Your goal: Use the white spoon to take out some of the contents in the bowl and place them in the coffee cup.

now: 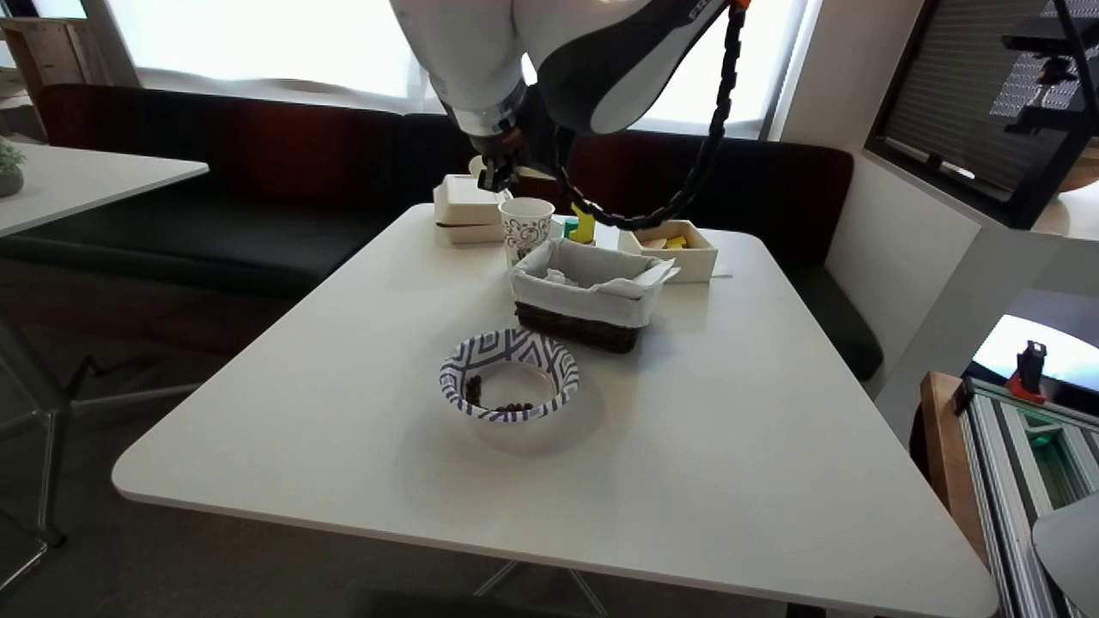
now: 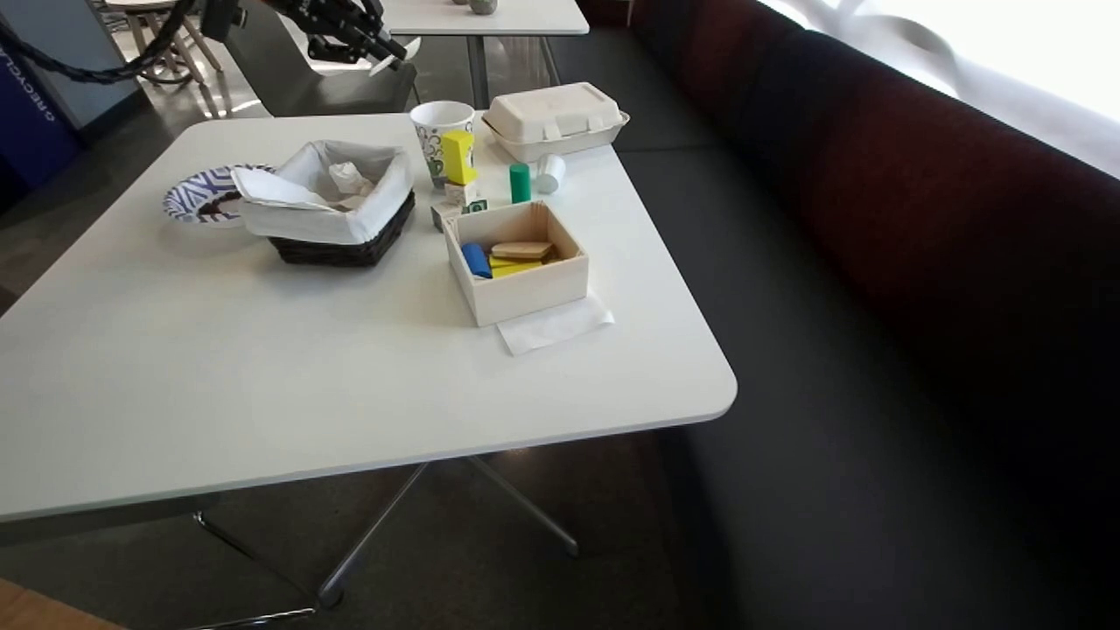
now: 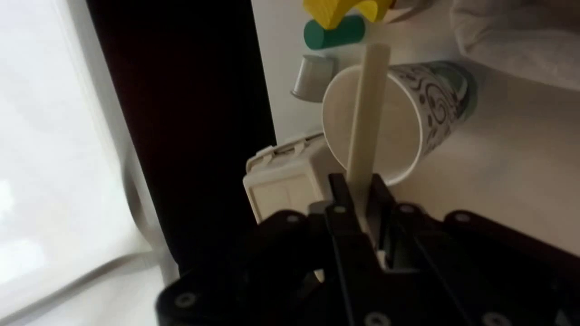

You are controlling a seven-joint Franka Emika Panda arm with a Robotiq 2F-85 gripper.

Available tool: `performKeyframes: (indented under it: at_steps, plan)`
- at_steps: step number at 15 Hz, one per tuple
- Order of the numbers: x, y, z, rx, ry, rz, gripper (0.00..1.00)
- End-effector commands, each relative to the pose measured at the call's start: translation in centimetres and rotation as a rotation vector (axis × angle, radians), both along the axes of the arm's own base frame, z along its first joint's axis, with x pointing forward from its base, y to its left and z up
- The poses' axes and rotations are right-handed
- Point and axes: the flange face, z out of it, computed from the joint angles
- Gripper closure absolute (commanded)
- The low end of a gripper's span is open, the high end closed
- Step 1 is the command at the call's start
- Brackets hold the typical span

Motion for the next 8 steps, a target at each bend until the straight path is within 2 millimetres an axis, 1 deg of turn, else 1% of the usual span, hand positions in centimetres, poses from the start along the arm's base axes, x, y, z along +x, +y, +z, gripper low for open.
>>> performKeyframes:
  at_steps: [1,3,4,8]
  plan:
    - [-3.0,-0.6,1.6,0.141,0.023,0.137,0.96]
    - [-4.5,0.1,1.7,0.218,0.03,0.224,0.96]
    - [-5.2,0.7,1.3,0.255,0.04,0.266,0.96]
    - [-7.8,4.2,-1.0,0.41,0.092,0.423,0.96]
